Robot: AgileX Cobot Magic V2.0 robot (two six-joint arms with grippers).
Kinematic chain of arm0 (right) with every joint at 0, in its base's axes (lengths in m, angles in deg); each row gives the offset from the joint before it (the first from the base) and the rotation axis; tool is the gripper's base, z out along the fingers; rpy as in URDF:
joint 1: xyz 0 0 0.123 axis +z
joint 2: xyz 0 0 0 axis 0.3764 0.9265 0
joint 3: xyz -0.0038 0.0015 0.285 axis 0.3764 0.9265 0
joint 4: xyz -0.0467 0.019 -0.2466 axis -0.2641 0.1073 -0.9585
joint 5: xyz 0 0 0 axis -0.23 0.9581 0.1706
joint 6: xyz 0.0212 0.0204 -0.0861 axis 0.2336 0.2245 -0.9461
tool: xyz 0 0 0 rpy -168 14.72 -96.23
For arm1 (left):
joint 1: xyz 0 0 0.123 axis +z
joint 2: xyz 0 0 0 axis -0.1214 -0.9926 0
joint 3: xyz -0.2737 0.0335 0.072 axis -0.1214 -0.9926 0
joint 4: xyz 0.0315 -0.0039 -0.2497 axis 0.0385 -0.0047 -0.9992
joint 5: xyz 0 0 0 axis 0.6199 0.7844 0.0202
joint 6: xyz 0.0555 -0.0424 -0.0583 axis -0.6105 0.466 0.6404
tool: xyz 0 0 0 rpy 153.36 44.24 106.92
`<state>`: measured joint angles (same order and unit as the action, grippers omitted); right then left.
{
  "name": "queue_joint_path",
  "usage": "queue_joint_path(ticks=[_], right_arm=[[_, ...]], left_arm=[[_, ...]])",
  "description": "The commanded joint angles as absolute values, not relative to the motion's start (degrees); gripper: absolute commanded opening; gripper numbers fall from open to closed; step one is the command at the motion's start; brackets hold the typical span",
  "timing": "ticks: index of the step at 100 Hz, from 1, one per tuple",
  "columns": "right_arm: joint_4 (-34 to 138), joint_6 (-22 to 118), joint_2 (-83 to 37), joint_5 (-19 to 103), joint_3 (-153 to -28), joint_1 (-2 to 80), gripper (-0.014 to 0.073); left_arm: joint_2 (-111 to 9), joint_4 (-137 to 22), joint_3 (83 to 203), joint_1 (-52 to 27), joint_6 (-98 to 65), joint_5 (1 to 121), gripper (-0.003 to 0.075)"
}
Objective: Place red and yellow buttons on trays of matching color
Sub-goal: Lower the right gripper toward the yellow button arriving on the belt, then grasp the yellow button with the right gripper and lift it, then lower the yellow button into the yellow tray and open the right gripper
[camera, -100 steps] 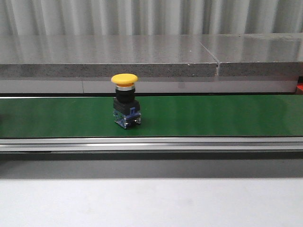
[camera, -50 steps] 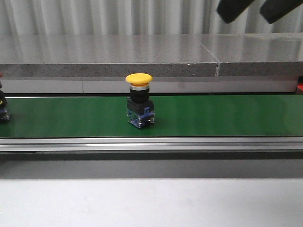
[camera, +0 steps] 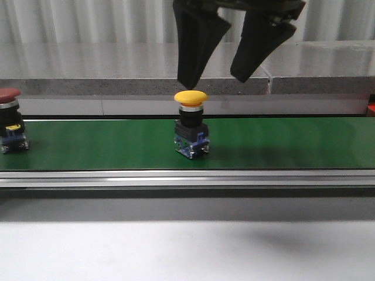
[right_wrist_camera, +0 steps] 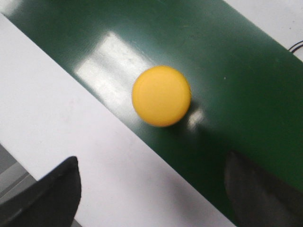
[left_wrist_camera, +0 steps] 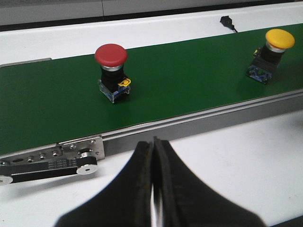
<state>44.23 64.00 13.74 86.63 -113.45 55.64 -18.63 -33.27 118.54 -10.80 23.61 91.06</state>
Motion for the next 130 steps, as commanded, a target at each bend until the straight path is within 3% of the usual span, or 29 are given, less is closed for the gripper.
queue_joint_path(ticks=[1,15,22,41,48,89,130], right_arm=[[45.05,62.79,14.69,86.23,-117.40,55.59,0.0615],[44.73,62.61,18.81,85.25,-119.05,54.95,0.0610],[44.73,62.61,20.20,85.08,-119.30,54.40,0.0568],[44.61,62.57,20.45,83.72,-119.30,54.09,0.0248],[44.56,62.57,20.06,83.10,-119.30,54.09,0.0191],[44.50,67.99,10.87,83.66,-119.24,52.29,0.0188],[43.33,69.30,0.39,91.22,-119.13,39.78,0.0188]], left_arm=[[-18.88,-34.03,120.16,-11.38,24.24,87.35,-0.0021],[-18.88,-34.03,120.16,-11.38,24.24,87.35,-0.0021],[-18.88,-34.03,120.16,-11.38,24.24,87.35,-0.0021],[-18.88,-34.03,120.16,-11.38,24.24,87.35,-0.0021],[-18.88,-34.03,120.16,-11.38,24.24,87.35,-0.0021],[-18.88,-34.03,120.16,-11.38,24.24,87.35,-0.0021],[-18.88,-34.03,120.16,-11.38,24.24,87.35,-0.0021]])
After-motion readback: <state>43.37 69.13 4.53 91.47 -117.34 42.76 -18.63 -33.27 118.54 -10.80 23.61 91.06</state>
